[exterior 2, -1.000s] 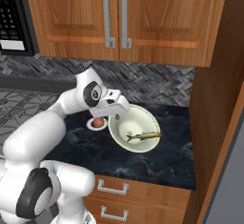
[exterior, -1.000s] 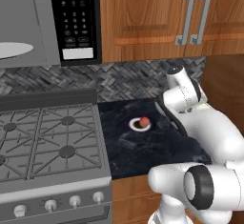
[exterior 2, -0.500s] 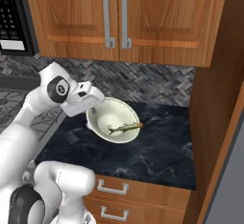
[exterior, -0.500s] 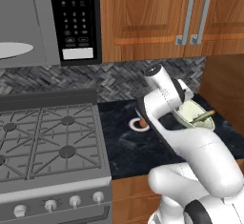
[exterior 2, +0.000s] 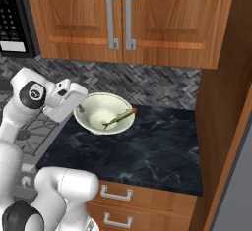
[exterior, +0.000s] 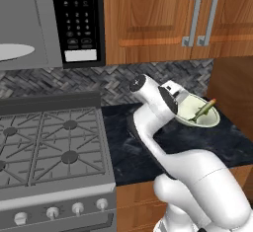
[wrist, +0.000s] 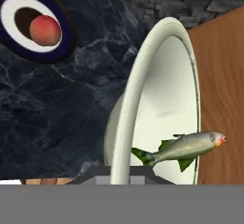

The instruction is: Remove the peach from the bowl and place it on the small plate. Then place the bowl with only the fish in the microwave, close the door, and press the start button to microwave the fish.

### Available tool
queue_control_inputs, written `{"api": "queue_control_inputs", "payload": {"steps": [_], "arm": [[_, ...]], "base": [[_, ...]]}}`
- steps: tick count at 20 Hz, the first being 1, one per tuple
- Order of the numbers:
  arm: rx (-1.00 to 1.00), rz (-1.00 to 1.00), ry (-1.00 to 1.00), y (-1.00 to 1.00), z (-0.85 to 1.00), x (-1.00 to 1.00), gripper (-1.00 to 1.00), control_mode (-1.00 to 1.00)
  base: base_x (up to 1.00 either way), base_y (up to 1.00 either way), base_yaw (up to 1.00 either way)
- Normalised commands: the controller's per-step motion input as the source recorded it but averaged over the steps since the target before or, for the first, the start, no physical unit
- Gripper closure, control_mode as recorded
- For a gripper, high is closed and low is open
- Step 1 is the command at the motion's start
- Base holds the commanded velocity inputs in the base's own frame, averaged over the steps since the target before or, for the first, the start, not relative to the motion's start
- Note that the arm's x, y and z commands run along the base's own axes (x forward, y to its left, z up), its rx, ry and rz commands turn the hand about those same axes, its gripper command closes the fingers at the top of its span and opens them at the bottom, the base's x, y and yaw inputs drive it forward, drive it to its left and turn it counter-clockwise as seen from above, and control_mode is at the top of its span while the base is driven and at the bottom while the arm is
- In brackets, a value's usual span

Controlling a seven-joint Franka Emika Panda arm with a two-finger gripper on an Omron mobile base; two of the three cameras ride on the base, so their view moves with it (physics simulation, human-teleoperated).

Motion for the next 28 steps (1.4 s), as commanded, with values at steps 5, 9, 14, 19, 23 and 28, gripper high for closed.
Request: {"api": "queue_control_inputs", "payload": {"steps": [5,9,14,19,23,28], "arm": [[-0.14,0.00,-0.01,0.48,0.03,-0.26,1.00,-1.00],[-0.13,-0.01,0.01,0.49,-0.09,-0.08,1.00,-1.00],[-0.06,0.00,0.00,0.22,-0.10,-0.03,1.00,-1.00],[-0.03,0.00,0.00,0.12,-0.01,-0.10,1.00,1.00],[0.00,0.00,0.00,0.00,0.00,0.00,1.00,1.00],[0.00,0.00,0.00,0.00,0.00,0.00,1.00,1.00]], "base": [[0.00,0.00,0.00],[0.00,0.00,0.00],[0.00,0.00,0.00],[-0.76,0.80,0.02],[-0.90,1.00,0.00],[-0.37,0.69,-0.04]]}}
